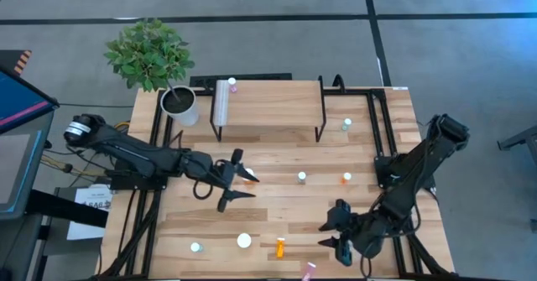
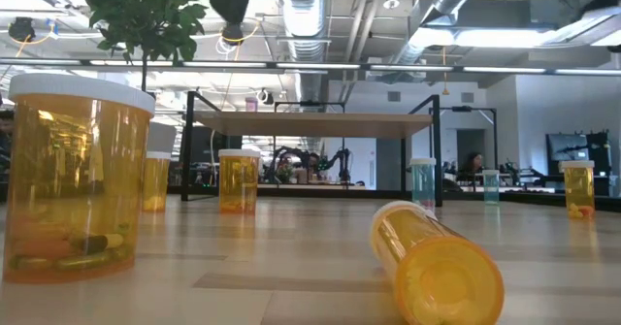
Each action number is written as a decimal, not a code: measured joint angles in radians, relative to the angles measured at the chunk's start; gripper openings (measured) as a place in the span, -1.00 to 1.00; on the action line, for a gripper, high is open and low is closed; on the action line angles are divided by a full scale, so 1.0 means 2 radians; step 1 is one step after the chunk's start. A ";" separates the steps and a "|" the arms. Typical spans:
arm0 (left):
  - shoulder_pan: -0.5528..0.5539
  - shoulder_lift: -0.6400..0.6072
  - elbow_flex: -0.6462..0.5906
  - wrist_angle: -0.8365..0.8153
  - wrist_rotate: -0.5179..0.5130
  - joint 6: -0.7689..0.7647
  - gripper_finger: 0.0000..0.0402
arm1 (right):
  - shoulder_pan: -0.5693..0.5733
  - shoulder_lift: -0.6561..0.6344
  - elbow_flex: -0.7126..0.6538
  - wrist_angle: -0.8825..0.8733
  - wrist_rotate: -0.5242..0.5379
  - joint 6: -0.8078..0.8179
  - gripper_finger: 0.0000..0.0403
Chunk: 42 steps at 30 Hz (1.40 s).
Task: Pick and place medicine bottles onto shelf by color
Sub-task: Put the left pink pill bottle on the shelf aligned with the other pink pill bottle
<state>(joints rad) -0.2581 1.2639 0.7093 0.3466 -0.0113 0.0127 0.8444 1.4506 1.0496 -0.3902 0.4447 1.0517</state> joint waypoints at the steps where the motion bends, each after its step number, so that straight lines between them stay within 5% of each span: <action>1: 0.000 0.000 0.004 -0.003 0.000 0.002 -0.01 | 0.000 0.000 0.000 0.005 0.000 0.010 0.10; 15: -0.011 -0.032 0.016 -0.060 0.047 -0.019 -0.01 | -0.041 0.066 0.011 0.161 -0.050 0.176 0.10; 20: -0.052 -0.036 0.016 -0.072 0.038 -0.023 -0.01 | -0.036 0.103 0.094 0.060 -0.073 0.256 0.05; 29: -0.146 -0.070 0.016 -0.111 -0.068 -0.025 -0.01 | -0.018 0.223 0.334 -0.228 -0.100 0.387 -0.10; 35: -0.202 -0.090 0.016 -0.119 -0.126 -0.026 -0.01 | -0.012 0.303 0.417 -0.248 -0.145 0.409 -0.09; 42: -0.235 -0.095 0.016 -0.124 -0.180 -0.007 -0.01 | -0.010 0.343 0.431 -0.251 -0.184 0.442 0.22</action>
<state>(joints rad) -0.7277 1.0744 0.7414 0.0992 -0.3705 -0.0015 0.8239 2.1365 1.9110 -0.8922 0.0761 1.9357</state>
